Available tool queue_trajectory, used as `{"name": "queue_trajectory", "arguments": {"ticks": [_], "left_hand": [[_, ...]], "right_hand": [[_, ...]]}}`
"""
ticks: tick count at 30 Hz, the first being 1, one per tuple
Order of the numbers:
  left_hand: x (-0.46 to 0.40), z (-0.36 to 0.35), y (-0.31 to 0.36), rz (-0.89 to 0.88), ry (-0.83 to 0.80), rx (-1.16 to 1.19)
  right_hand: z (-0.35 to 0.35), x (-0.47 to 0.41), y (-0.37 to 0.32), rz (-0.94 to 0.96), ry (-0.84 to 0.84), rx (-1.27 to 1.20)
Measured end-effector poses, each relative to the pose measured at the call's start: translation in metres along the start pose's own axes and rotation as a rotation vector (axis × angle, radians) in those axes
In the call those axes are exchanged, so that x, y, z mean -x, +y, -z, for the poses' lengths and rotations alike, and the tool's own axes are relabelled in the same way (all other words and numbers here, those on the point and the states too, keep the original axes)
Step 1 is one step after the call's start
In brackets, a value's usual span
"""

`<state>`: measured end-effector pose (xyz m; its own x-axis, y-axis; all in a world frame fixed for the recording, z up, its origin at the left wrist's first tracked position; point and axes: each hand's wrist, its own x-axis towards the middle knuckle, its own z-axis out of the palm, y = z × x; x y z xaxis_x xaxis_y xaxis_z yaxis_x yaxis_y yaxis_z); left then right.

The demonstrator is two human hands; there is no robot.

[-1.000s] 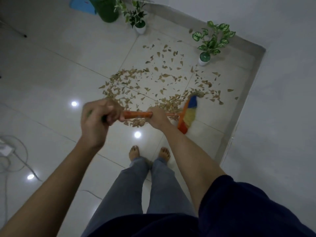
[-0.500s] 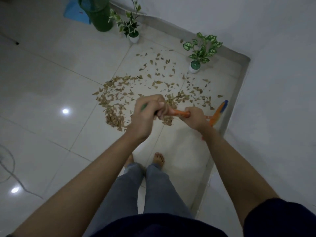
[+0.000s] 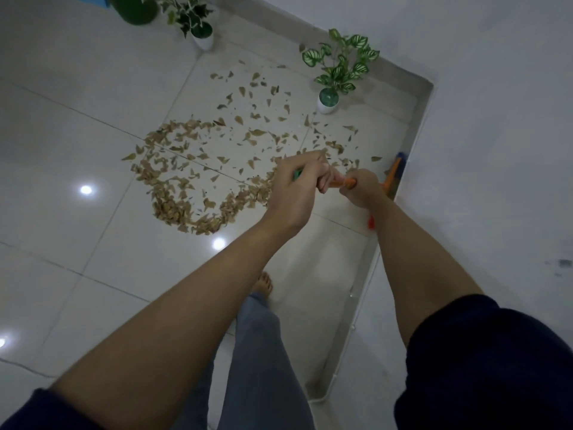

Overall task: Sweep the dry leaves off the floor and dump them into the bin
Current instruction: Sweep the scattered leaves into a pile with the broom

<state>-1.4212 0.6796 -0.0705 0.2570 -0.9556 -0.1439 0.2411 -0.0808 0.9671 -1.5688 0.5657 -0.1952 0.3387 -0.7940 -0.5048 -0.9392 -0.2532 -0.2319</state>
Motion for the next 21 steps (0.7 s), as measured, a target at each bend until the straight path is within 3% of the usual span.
{"name": "queue_trajectory", "arguments": {"ticks": [6,16,21], "left_hand": [[0.001,0.031,-0.009,-0.028,0.13,0.073],[0.042,0.143,0.051,-0.151,0.346,0.036],[0.048,0.167,0.106,-0.229,0.355,0.04]], "right_hand": [[-0.014,-0.024,-0.037,0.121,-0.141,-0.015],[-0.042,-0.005,-0.193,0.313,-0.178,-0.225],[-0.007,0.018,-0.23,0.414,-0.067,-0.276]]}}
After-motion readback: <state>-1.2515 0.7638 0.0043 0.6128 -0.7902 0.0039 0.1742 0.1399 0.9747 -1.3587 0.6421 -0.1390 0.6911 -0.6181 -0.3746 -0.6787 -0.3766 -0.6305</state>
